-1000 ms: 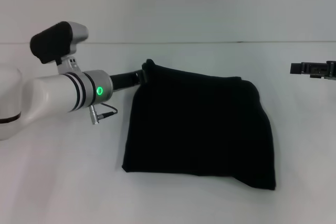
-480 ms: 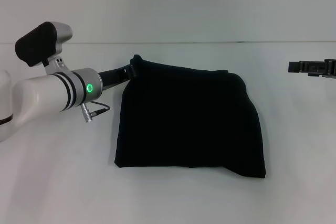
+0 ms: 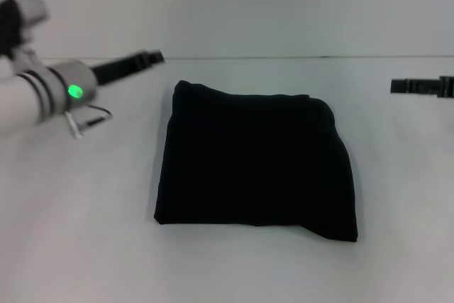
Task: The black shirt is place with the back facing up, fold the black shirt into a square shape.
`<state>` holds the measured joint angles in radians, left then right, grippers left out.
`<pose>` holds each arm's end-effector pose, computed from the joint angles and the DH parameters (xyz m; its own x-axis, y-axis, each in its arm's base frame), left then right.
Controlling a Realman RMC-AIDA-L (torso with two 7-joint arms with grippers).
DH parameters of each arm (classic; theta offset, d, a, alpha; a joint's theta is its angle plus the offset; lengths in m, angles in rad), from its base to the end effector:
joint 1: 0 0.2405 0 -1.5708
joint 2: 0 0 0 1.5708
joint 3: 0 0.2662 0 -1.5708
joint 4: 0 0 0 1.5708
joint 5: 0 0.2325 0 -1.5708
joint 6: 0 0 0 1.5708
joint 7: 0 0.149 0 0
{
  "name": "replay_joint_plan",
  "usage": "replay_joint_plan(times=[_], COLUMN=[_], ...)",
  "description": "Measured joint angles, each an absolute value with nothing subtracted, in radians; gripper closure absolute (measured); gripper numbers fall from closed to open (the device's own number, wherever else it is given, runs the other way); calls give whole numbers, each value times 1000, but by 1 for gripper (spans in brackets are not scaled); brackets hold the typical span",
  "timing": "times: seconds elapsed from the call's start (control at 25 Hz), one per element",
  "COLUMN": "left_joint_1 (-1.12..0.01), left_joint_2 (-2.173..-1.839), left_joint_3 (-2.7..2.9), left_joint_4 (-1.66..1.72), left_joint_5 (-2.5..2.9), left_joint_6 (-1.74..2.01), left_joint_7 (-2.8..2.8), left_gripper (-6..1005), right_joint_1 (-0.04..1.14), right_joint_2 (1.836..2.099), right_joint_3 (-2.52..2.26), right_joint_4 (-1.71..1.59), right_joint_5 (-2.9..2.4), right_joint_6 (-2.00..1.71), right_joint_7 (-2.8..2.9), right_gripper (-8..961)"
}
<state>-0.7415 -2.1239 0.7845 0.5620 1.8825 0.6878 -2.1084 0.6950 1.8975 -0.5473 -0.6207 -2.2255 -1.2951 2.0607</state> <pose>-0.2610 0.4794 -0.0193 0.2527 0.5870 0.7691 0.9671 -0.1770 -0.1826 0.3046 0.4399 0.0824 0.4654 -0.7036 -0.5370 -0.8826 -0.4149 -0.2211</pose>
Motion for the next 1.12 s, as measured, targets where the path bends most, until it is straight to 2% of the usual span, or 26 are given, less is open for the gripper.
replay_joint_plan(times=[0.24,0.56,0.72,0.88,1.12], left_joint_1=[-666,-667,-689,-709,-710], left_joint_2=[-2122,-2087,-2084,-2084,-2089], left_joint_3=[710,680,708,764,786], left_joint_4=[754,829,849,853,864], left_joint_5=[1883,2002,2101,2172,2189], left_joint_6=[1018,1408,1459,1468,1474], left_joint_7=[-1999,-1824,-1822,-1817,-1781], left_gripper=[717,366,197,55,36], right_joint_1=[696,718,738,772,793], right_joint_2=[1894,1920,1925,1943,1958], right_joint_3=[-551,-741,-822,-843,-847], right_joint_4=[-640,-746,-764,-765,-765], right_joint_5=[-2132,-2131,-2147,-2216,-2262], right_joint_6=[-1382,-1483,-1476,-1467,-1440], right_joint_7=[1914,1793,1795,1795,1813], right_gripper=[42,43,44,44,45])
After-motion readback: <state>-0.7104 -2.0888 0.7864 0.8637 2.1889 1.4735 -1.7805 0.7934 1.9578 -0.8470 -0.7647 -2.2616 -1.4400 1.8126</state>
